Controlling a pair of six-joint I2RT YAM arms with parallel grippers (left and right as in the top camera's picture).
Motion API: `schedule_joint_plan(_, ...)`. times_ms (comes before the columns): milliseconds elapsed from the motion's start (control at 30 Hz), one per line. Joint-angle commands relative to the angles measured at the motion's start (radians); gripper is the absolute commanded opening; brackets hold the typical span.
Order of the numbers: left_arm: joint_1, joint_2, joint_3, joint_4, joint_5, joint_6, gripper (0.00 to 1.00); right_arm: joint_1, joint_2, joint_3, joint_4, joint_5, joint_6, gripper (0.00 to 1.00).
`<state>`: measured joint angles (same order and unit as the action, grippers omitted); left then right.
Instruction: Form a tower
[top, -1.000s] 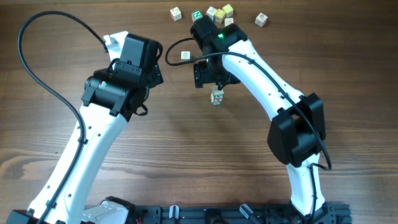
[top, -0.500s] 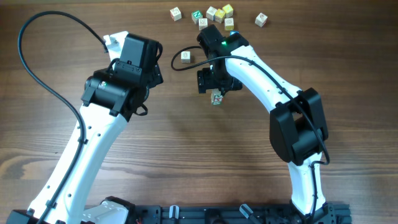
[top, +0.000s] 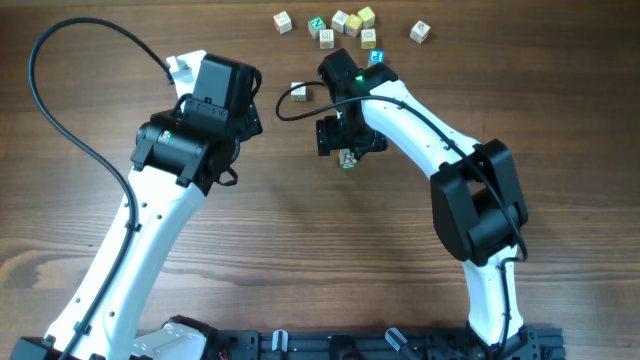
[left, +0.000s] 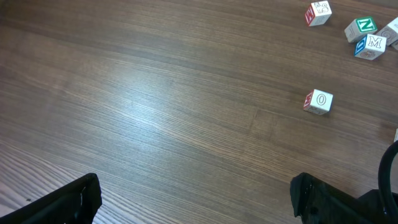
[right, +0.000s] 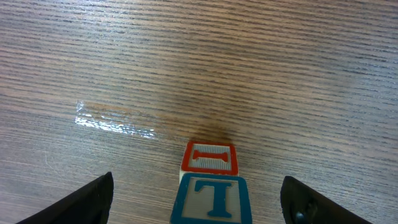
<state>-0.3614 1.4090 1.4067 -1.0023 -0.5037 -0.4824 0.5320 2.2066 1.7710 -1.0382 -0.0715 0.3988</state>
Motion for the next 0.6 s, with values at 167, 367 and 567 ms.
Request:
schedule_joint_plan(167,0.005,-0.005,0.001,0.002,-0.002,0.011,1.00,0.002,0.017,-0.010,0.002,-0.016,0.019,0.86)
schedule_joint_plan(367,0.005,-0.005,0.001,0.002,-0.003,0.011,1.00,0.005,0.019,-0.012,0.009,-0.016,0.022,0.85)
schedule_joint_plan(567,0.005,-0.005,0.001,0.002,-0.003,0.011,1.00,0.005,0.029,-0.012,0.005,-0.016,0.024,0.85)
